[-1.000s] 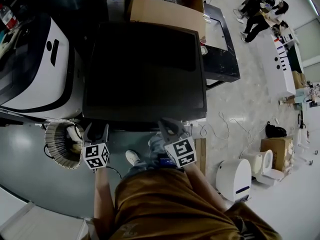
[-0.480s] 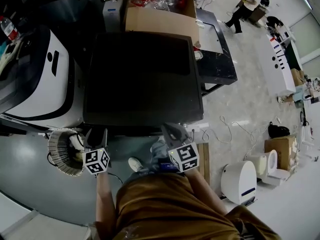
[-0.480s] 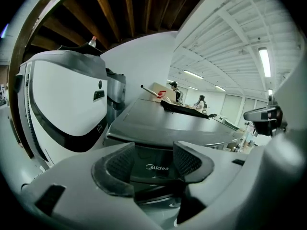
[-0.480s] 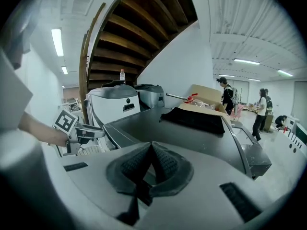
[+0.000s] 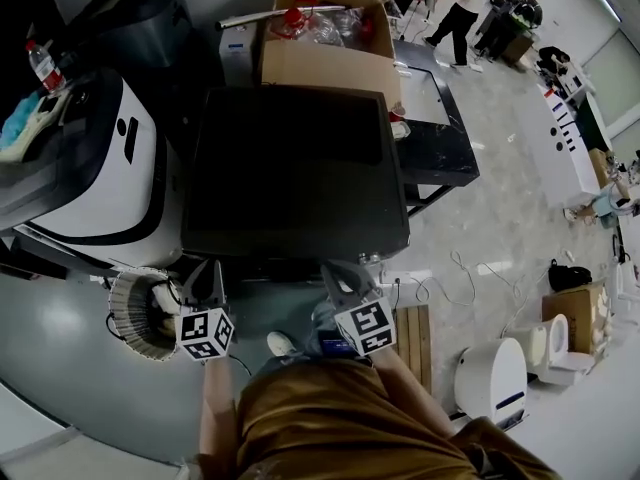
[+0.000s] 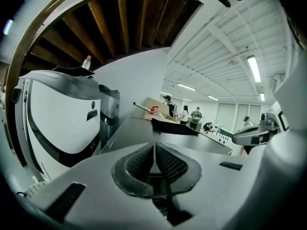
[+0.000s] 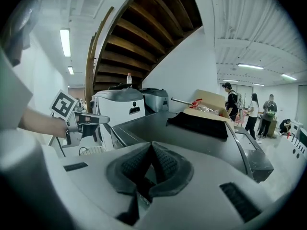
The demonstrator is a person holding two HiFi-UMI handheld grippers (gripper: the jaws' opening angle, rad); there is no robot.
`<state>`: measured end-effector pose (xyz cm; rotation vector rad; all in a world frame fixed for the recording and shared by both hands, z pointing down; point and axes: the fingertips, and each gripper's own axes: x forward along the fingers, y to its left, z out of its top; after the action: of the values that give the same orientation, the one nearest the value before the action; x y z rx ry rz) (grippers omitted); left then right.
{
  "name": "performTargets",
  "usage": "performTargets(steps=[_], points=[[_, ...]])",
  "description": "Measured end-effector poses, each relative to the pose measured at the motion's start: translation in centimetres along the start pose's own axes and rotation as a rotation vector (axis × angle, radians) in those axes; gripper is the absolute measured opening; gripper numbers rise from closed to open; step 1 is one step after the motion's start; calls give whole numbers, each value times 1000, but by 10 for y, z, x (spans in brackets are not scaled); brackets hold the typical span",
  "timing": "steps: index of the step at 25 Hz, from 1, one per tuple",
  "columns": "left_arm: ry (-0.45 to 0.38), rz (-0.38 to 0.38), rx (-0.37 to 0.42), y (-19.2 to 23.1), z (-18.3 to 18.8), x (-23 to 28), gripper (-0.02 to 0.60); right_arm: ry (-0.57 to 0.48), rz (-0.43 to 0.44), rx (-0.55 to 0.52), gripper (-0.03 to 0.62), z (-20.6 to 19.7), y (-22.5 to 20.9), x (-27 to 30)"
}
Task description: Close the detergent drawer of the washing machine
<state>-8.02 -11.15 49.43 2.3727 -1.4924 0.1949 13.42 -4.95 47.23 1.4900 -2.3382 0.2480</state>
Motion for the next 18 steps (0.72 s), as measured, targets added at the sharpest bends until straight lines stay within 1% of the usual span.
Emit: performTargets(steps=[5, 8, 11, 18], points=[[-9, -30, 9, -18, 10, -14, 32, 9, -18, 1, 12, 0, 10, -13], [-15, -29, 32, -23, 12, -23, 32, 6, -28, -17, 12, -1, 14, -17], [-19, -23, 41, -23, 11, -31, 32, -9, -23, -29, 12, 1, 19, -20], [-38, -41, 66, -33, 15, -42, 32, -9, -2, -44, 12, 5, 31, -24]])
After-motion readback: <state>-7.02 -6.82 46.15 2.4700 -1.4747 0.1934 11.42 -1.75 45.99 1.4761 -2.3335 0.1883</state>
